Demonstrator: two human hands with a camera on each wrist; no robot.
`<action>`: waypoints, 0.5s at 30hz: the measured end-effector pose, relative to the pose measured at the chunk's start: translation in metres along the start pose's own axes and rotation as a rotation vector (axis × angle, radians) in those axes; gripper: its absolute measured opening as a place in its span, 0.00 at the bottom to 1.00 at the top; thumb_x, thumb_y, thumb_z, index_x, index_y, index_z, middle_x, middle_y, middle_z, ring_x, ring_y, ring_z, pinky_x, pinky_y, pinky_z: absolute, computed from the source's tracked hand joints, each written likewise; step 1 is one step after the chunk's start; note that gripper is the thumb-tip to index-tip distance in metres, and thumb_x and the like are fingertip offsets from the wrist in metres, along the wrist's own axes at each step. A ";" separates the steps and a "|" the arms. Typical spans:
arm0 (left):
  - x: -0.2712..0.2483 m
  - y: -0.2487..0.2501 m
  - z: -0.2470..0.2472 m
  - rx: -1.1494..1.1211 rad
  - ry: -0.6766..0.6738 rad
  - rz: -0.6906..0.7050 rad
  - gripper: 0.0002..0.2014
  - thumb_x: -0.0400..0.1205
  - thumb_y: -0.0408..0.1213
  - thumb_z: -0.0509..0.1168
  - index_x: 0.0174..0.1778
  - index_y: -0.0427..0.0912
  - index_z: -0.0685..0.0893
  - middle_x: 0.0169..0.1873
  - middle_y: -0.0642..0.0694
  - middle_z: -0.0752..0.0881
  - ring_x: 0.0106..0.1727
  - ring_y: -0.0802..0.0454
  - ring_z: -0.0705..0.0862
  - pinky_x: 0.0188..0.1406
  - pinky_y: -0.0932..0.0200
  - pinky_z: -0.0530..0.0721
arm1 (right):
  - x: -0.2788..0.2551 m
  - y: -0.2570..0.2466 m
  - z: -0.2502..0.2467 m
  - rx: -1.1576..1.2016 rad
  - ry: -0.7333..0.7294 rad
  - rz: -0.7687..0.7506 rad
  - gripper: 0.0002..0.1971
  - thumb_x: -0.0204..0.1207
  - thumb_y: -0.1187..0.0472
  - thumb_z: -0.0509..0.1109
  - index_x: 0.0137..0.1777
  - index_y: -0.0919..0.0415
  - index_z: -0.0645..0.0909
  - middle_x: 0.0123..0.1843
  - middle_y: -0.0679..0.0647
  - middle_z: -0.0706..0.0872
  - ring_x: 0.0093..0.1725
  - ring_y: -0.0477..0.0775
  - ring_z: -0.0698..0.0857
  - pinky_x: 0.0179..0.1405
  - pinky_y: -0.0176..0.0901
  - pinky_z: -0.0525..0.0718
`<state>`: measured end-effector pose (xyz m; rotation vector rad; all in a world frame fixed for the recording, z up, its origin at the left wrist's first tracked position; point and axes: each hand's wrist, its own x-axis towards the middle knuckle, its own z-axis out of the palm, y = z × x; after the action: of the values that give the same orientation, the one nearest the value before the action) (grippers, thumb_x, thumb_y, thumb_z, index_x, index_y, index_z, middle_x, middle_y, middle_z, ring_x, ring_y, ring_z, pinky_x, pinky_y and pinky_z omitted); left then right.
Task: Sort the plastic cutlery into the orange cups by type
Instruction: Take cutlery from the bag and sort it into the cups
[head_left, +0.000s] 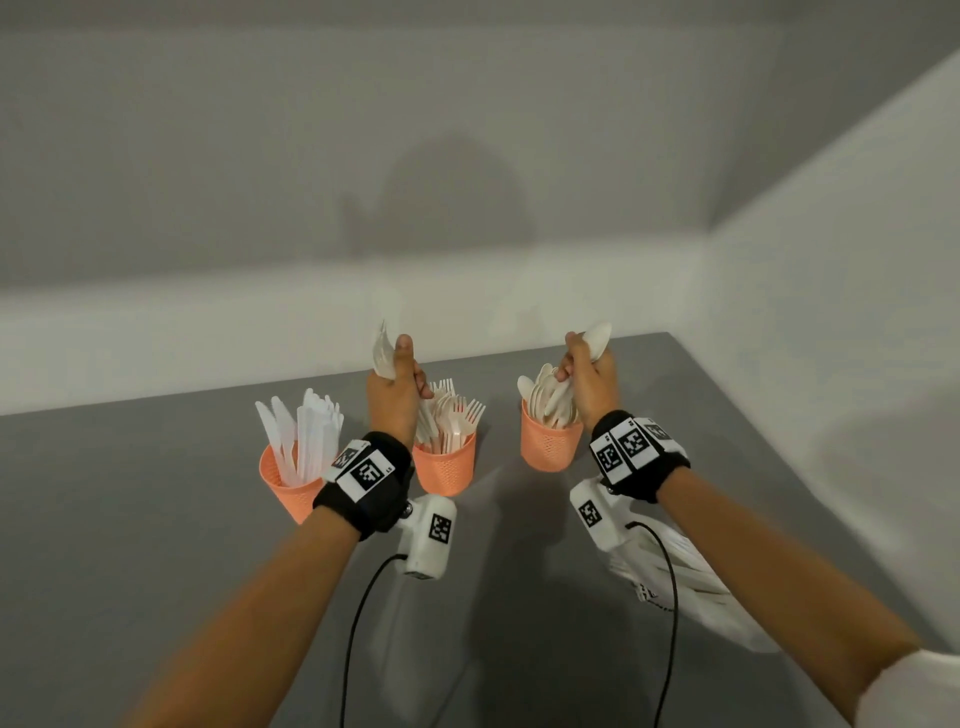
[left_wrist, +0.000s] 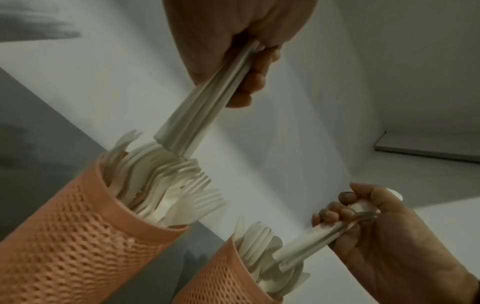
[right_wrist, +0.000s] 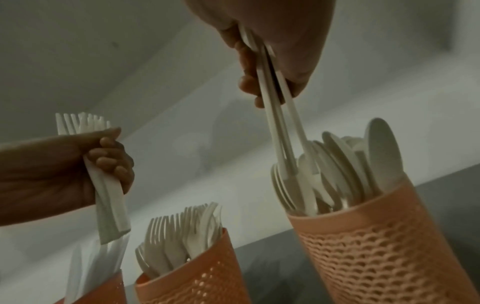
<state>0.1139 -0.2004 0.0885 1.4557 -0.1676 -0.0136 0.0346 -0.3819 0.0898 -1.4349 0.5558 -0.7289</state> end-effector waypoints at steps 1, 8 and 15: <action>0.000 -0.001 0.003 0.005 0.008 -0.001 0.24 0.84 0.50 0.56 0.22 0.44 0.71 0.11 0.53 0.74 0.18 0.61 0.74 0.29 0.68 0.78 | 0.001 0.003 0.001 0.000 0.001 0.005 0.20 0.81 0.59 0.60 0.25 0.57 0.66 0.13 0.44 0.71 0.23 0.46 0.72 0.40 0.45 0.76; -0.004 -0.017 0.020 0.043 0.013 -0.008 0.23 0.85 0.49 0.54 0.25 0.42 0.73 0.17 0.53 0.77 0.22 0.59 0.78 0.32 0.65 0.81 | 0.005 0.021 0.005 -0.135 -0.035 -0.020 0.17 0.82 0.62 0.59 0.29 0.60 0.68 0.26 0.55 0.74 0.25 0.44 0.76 0.33 0.34 0.78; -0.005 -0.049 0.010 0.692 -0.128 0.317 0.31 0.76 0.56 0.46 0.43 0.31 0.82 0.45 0.34 0.83 0.50 0.38 0.78 0.55 0.46 0.73 | 0.011 0.045 -0.004 -0.587 -0.018 -0.210 0.21 0.73 0.43 0.56 0.38 0.63 0.74 0.38 0.61 0.80 0.42 0.62 0.80 0.46 0.52 0.77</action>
<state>0.1123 -0.2150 0.0409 2.1023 -0.5459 0.2302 0.0442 -0.3928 0.0452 -2.0666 0.6419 -0.7499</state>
